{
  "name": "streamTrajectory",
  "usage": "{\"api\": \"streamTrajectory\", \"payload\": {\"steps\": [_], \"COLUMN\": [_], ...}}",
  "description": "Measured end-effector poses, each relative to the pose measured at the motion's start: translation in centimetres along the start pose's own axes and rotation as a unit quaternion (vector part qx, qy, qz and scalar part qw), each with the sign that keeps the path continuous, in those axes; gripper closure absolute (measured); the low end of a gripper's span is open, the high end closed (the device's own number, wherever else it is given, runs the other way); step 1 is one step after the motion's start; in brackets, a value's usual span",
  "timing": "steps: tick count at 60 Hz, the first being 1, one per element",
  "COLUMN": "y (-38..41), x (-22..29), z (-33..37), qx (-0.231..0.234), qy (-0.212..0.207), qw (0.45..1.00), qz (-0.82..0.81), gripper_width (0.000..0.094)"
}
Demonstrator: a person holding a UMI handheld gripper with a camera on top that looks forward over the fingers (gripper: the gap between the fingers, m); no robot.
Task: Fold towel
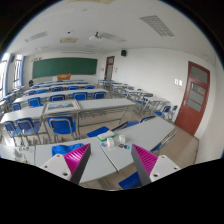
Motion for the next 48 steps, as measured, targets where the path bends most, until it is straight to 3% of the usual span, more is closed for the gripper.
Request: {"api": "streamTrajectory", "payload": {"steps": [11,22,34,48], "y": [0.8,6.6,19.7,35.6], "x": [-2.8,-11.0,-19.9,-18.9], "z": [-2.5,-7.8,-11.8,-17.5], "qx": [-0.008,0.015,0.136,0.263], "qy": [0.032,0.076,0.126,0.099], "qw": [0.999,0.996,0.979,0.954], "qz": [0.015,0.045,0.085,0.107], "gripper_width": [0.0085,0.0086,0.0082,0.0084]}}
Point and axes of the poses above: the point between the fingertips, and its own axes, seen from behind it with the camera up: y to the left, x up, z backward, against the way the camera looks, the point moved 5 cm from there along z, backward, against the way the camera looks, and after that the axes turned 5 degrees about z, right-handed, at the moved point
